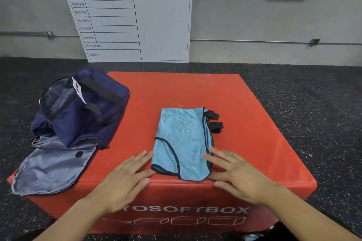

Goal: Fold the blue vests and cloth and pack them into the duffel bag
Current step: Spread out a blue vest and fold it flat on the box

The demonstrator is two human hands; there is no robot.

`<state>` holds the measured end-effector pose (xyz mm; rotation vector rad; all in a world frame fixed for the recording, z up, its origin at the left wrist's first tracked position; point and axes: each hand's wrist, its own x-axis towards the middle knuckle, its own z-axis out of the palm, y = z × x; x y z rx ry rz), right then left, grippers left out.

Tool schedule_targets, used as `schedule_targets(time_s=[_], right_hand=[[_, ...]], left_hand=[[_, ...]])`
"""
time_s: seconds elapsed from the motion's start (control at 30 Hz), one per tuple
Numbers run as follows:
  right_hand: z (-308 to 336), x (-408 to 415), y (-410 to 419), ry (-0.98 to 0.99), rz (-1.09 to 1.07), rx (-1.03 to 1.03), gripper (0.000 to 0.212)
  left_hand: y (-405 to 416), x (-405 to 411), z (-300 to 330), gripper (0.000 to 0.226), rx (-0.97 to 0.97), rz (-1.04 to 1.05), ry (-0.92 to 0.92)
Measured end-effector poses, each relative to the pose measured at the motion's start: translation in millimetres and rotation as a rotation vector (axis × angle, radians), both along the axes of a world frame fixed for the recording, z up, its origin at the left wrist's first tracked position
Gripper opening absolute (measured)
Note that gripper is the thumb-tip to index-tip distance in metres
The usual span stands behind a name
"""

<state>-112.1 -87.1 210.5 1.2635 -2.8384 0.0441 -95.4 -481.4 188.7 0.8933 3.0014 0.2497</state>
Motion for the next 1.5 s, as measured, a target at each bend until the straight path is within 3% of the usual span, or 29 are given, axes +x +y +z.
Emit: schedule_targets(time_s=[0.13,0.3,0.37,0.47,0.5,0.63,0.9,1.07,1.2,1.5], right_hand=[[-9.6,-9.8,-14.4,0.014,0.039,0.011,0.037],[-10.7,-29.9,-27.0,-0.145,-0.089,-0.469,0.034],[-3.7,-41.2,-29.1,-0.222,-0.216,-0.672,0.032],[6.5,-61.8,-32.3,-0.299,-0.332,-0.904,0.032],[8.7,-69.3,-34.2,-0.316,-0.355,-0.957,0.031],[9.8,-99.3,-45.6,-0.363,-0.429,-1.032,0.039],[-8.2,-138.4,-52.1,-0.493,-0.633,-0.825,0.064],[-12.5,-145.9,-56.9,-0.428,-0.655,-0.75,0.056],[-10.0,-144.5,-57.0,-0.436,-0.678,-0.718,0.057],[0.5,-111.8,-46.8,-0.632,-0.566,-0.654,0.061]], left_hand=[[20.0,-14.6,-0.2,0.054,0.125,-0.053,-0.029],[32.4,-43.6,-1.2,0.07,0.584,0.058,-0.241],[37.3,-55.4,4.7,0.06,0.768,0.136,-0.319],[47.3,-70.8,13.9,0.024,0.936,0.221,-0.281],[50.2,-75.3,15.0,0.026,0.955,0.243,-0.276],[56.7,-95.7,10.6,0.035,0.943,0.319,-0.299],[58.6,-129.5,1.0,0.033,0.901,0.393,-0.322],[58.3,-136.4,-4.6,0.035,0.696,0.399,-0.216],[62.9,-132.2,-0.9,0.045,0.616,0.424,-0.235],[63.4,-101.2,-2.4,0.042,0.638,0.406,-0.257]])
